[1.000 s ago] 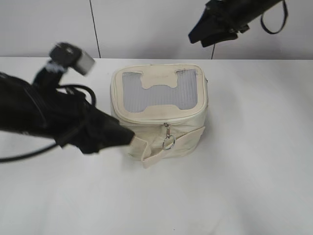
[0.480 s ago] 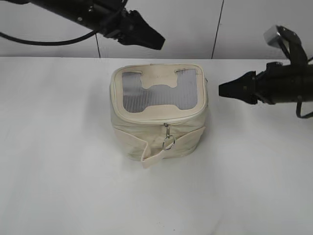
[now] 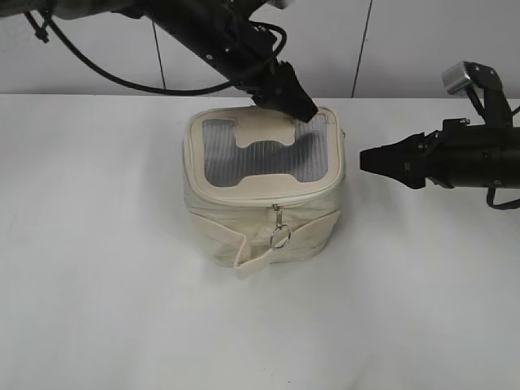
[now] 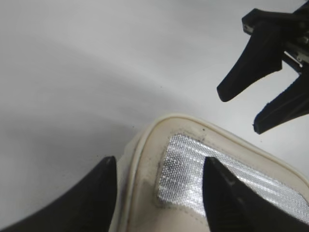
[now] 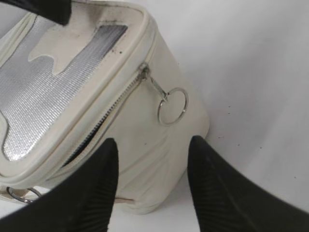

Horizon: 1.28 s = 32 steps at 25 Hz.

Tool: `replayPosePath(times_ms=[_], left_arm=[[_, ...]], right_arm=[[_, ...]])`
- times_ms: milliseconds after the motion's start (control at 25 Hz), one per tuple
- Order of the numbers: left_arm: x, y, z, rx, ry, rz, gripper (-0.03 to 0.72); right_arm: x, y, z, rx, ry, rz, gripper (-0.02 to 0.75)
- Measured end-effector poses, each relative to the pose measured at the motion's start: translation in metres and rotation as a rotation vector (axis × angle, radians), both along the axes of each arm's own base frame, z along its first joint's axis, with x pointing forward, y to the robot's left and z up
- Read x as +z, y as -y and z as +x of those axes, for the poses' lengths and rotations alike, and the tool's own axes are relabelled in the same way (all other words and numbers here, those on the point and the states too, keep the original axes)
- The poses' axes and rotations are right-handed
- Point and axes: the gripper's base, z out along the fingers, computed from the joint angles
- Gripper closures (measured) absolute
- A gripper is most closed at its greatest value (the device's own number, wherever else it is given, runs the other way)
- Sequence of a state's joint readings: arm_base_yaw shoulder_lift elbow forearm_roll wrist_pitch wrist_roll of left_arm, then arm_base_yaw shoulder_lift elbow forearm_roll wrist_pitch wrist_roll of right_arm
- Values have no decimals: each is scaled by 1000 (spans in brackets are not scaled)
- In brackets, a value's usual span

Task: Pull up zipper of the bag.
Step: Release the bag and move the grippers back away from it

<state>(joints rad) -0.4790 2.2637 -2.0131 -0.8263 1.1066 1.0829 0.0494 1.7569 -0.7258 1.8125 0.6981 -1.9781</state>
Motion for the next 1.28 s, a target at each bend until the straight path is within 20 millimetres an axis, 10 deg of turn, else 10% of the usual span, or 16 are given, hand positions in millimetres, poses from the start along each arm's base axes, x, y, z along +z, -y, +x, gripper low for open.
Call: replayPosePath(times_ms=[240,560,1280], left_arm=[[-18,9,1,23,14,74,291],[-20,8,4,43,40,97,627],[-20,8,5,45,39,101,644]], right_arm=[[-12,-1,1,5,-34,7,358],[-25,-2,7,37,-40,-1,358],[-35,-28,30,109,15,-115,358]])
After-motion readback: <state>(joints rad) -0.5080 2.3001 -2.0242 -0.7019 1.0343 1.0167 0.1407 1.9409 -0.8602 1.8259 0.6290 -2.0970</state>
